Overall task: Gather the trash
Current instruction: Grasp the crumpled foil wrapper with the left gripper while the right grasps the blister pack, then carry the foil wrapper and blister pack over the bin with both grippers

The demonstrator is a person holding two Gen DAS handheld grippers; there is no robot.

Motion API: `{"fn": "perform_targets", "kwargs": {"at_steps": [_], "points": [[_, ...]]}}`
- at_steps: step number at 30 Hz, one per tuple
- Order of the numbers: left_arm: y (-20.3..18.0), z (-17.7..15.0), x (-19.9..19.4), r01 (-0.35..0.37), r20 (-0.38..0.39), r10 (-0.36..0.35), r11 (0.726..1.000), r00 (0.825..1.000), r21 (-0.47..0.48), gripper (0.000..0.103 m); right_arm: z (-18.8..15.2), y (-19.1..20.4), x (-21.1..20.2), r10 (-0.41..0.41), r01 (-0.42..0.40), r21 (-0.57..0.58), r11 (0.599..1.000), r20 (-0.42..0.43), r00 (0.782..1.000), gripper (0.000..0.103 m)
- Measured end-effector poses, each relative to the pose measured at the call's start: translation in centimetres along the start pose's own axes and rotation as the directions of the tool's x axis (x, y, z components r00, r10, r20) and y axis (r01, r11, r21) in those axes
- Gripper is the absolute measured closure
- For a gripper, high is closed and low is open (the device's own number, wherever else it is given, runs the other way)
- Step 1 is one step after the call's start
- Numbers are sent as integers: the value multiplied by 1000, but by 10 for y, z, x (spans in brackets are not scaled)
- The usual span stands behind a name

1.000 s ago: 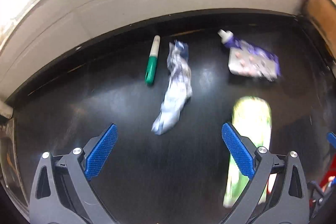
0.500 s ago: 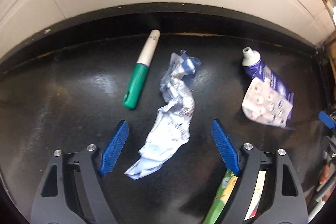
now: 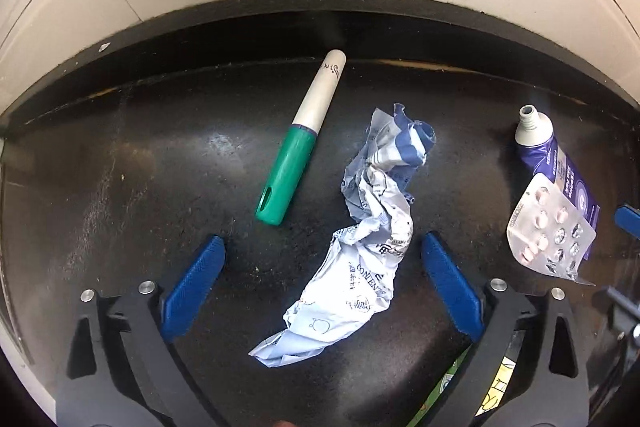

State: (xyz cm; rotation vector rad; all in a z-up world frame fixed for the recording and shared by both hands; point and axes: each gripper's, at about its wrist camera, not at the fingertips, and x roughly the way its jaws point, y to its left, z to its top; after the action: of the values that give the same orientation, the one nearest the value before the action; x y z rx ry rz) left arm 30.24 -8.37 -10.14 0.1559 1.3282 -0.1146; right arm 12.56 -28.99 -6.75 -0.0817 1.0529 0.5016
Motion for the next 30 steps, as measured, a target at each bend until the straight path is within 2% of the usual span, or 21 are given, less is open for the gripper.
{"fn": "perform_targets", "kwargs": {"at_steps": [4, 5, 6, 7, 8, 9, 10, 11, 12, 14, 15, 18, 21, 25, 30], "points": [[3, -4, -4, -6, 20, 6, 1000, 1000, -9, 8, 7, 16, 21, 9, -17, -128, 992, -63, 998, 37], [3, -3, -4, -7, 27, 7, 1000, 1000, -6, 9, 8, 19, 30, 6, -21, -162, 986, -93, 996, 42], [6, -12, -9, -8, 39, 8, 1000, 999, -8, 17, 7, 19, 37, 6, -29, -185, 982, -123, 992, 48], [13, -30, -22, -11, 62, 12, 1000, 998, -18, 37, 6, 21, 47, 10, -44, -217, 975, -156, 988, 63], [17, -39, -30, -18, 81, 21, 999, 997, -36, 54, 8, 21, 51, -1, -35, -239, 970, -152, 988, 70], [23, -41, -35, -18, 68, 23, 997, 997, -73, 76, 9, 22, 52, -15, -24, -259, 966, -146, 989, 75], [28, -44, -36, 17, 57, -11, 994, 998, -105, 77, 11, 21, 53, -24, -16, -265, 964, -149, 989, 80], [34, -49, -39, 81, 47, -74, 984, 996, -156, 77, 15, 17, 53, 1, -40, -231, 972, -170, 985, 80], [38, -57, -43, 115, 40, -109, 975, 993, -192, 77, 16, 13, 51, 27, -62, -186, 981, -184, 983, 80], [40, -78, -63, 89, 59, -79, 975, 995, -202, 77, 16, 7, 39, 70, -88, -100, 991, -168, 983, 80], [44, -87, -71, 102, 70, -88, 968, 994, -228, 77, 13, 5, 28, 85, -95, -66, 993, -146, 986, 80], [59, -125, -100, 148, 105, -120, 932, 987, -331, 77, 0, 3, 2, 103, -101, 21, 995, -103, 989, 80], [68, -162, -121, 160, 120, -123, 911, 985, -381, 77, -23, -1, -19, 131, -122, 119, 985, -77, 988, 80], [77, -198, -147, 149, 128, -105, 897, 986, -416, 77, -42, 3, -35, 136, -126, 126, 984, -77, 988, 80], [95, -240, -171, 126, 140, -67, 869, 988, -478, 77, -37, 11, -55, 164, -161, 112, 981, -23, 986, 80]]}}
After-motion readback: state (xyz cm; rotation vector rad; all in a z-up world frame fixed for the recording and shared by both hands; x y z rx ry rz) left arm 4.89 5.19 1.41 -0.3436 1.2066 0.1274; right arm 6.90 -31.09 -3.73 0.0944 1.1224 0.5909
